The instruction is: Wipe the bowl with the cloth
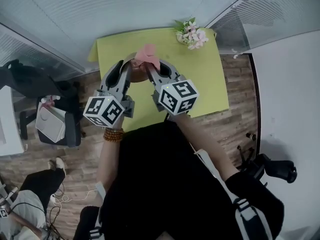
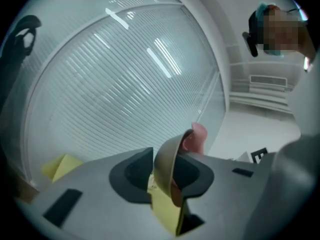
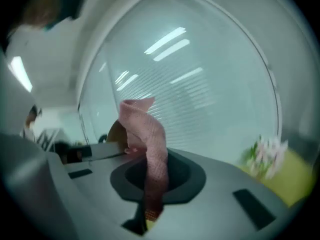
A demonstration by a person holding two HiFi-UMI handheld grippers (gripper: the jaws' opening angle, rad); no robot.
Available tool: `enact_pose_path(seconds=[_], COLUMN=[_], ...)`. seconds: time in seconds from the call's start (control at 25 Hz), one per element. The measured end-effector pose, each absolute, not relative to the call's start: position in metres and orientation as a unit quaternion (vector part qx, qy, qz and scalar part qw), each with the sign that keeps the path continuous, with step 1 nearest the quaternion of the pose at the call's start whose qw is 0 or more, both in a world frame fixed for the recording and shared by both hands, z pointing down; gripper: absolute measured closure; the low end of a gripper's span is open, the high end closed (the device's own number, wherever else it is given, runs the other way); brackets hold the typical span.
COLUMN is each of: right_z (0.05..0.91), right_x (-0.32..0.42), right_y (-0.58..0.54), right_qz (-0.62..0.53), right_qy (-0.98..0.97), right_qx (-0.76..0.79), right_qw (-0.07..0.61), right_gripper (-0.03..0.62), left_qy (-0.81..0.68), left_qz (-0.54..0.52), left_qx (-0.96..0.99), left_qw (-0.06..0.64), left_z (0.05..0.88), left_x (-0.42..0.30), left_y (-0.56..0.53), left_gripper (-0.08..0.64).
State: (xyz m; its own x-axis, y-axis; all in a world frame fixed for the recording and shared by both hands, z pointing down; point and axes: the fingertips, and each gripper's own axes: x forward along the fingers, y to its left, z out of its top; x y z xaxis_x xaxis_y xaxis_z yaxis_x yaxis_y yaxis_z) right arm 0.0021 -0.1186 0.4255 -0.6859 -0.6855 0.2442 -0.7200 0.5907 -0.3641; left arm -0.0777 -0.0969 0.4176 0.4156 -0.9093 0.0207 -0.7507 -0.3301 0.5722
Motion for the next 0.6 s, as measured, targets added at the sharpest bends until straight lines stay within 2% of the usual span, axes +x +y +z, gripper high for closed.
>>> enact_pose_path(seconds=[0.12,0.16,0.2,0.28,0.4,0.52,0.6], right_z=[0.398,0.391,0.386,0.378,0.361,0.352,0.355], right_x=[-0.004,-0.011,-0.018,-0.027,-0.027,-0.022,-0.021], right_y=[-0.111,-0.106,-0.099,-0.088,-0.086,-0.096,-0.101], right_qz=[-0.060,-0.159,-0.247,-0.331,-0.271,-0.098,-0.001], right_qy=[-0.913,-0.900,-0.880,-0.857,-0.884,-0.922,-0.926], right_qx=[0.372,0.358,0.341,0.322,0.344,0.371,0.378], right_qw=[0.154,0.190,0.220,0.230,0.162,0.055,0.015], right_gripper=[0.572,0.575,0.574,0.574,0.571,0.548,0.534], left_qy=[-0.509,-0.512,-0.514,-0.503,-0.488,-0.506,-0.516], left_qz=[0.007,0.049,0.069,0.026,-0.077,-0.137,-0.176], left_qx=[0.837,0.837,0.833,0.827,0.814,0.794,0.774], left_qw=[0.201,0.188,0.191,0.249,0.306,0.308,0.322], left_z=[0.430,0.435,0.440,0.442,0.427,0.413,0.411], left_x=[-0.067,-0.065,-0.064,-0.065,-0.068,-0.077,-0.083], left_y=[-0.095,-0.094,-0.095,-0.096,-0.099,-0.099,-0.098], left_gripper=[0.450,0.473,0.514,0.530,0.535,0.534,0.534])
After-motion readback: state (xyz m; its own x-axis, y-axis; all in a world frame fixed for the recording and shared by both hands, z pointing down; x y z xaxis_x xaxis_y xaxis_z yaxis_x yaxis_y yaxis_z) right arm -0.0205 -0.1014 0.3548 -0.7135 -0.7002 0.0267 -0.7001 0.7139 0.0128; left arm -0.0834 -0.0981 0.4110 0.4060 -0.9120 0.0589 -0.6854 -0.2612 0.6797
